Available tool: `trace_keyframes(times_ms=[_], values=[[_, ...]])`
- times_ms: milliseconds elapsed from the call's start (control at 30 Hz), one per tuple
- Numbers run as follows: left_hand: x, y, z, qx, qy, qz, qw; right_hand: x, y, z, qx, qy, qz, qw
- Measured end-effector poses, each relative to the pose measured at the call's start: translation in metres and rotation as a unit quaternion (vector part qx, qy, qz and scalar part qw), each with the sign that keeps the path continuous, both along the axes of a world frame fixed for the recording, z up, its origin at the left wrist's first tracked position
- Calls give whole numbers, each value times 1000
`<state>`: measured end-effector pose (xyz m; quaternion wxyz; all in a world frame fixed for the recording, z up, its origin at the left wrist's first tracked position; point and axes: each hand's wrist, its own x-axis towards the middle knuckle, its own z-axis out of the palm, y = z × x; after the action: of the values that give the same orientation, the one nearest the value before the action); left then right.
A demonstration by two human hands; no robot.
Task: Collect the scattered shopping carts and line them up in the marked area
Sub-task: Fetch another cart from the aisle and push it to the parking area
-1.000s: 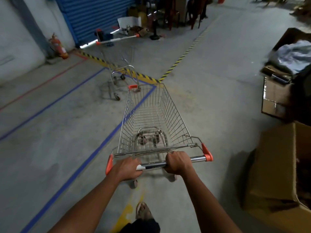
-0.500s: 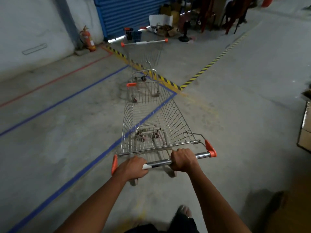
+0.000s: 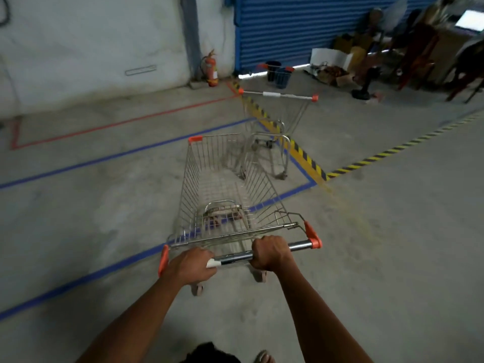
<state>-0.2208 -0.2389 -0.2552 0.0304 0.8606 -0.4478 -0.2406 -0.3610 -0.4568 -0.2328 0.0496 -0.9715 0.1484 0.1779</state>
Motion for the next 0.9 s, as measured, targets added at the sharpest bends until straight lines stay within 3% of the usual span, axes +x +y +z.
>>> trace_keyframes(times_ms=[300, 567, 900], values=[[58, -77, 3, -2, -11, 76, 997, 96, -94, -3, -22, -30, 65, 997], [187, -156, -3, -19, -19, 83, 996, 234, -179, -5, -22, -58, 94, 994], [372, -204, 12, 70, -113, 86, 987, 397, -232, 3, 176, -107, 102, 973]])
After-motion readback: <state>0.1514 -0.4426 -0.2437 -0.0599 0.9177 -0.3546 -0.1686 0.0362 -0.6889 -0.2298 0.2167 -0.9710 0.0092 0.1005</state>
